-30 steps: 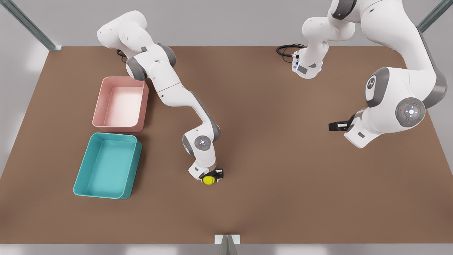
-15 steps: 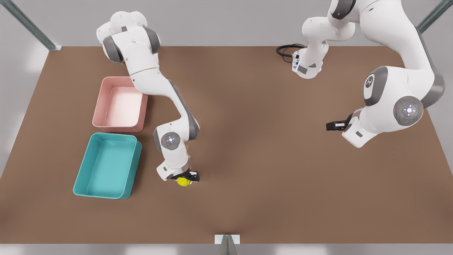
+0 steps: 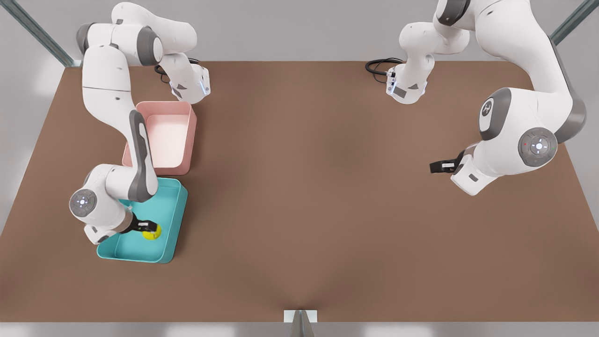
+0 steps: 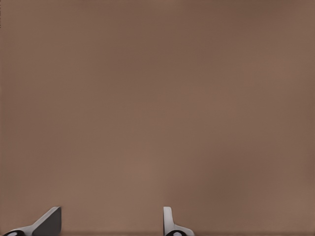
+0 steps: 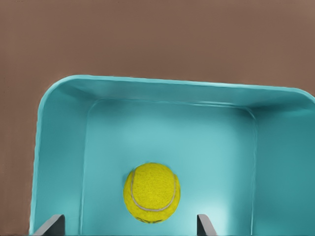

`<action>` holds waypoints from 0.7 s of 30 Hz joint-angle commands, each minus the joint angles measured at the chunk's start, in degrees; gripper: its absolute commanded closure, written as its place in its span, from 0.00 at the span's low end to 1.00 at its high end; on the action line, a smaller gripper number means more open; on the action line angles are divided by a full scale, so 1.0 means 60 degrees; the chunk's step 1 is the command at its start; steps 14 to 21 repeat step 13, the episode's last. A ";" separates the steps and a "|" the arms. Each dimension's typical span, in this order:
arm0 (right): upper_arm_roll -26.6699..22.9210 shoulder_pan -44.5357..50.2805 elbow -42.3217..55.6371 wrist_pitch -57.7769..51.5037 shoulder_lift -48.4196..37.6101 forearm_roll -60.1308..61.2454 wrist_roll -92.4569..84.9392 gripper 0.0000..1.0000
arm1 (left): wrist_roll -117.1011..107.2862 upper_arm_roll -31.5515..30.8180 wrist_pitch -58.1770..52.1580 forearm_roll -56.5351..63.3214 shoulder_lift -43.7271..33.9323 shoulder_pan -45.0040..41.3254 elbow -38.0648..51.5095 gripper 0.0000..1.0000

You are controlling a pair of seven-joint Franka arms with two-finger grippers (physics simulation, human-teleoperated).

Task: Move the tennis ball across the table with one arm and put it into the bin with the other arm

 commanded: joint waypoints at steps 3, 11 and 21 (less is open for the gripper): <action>-0.0031 0.1233 0.2240 -0.3577 -0.0211 -0.0037 -0.2048 0.00 | -0.0089 -0.0013 0.0000 0.0003 -0.0011 -0.0015 0.0003 0.00; 0.1171 0.0429 0.0837 -0.6404 -0.4091 -0.1839 -0.0248 0.00 | -0.0089 -0.0013 -0.0015 -0.0026 0.0077 -0.0058 -0.0026 0.00; 0.1229 0.0282 0.0263 -0.6302 -0.4488 -0.1781 -0.0143 0.00 | -0.0089 -0.0013 -0.0015 -0.0012 0.0120 -0.0073 -0.0026 0.00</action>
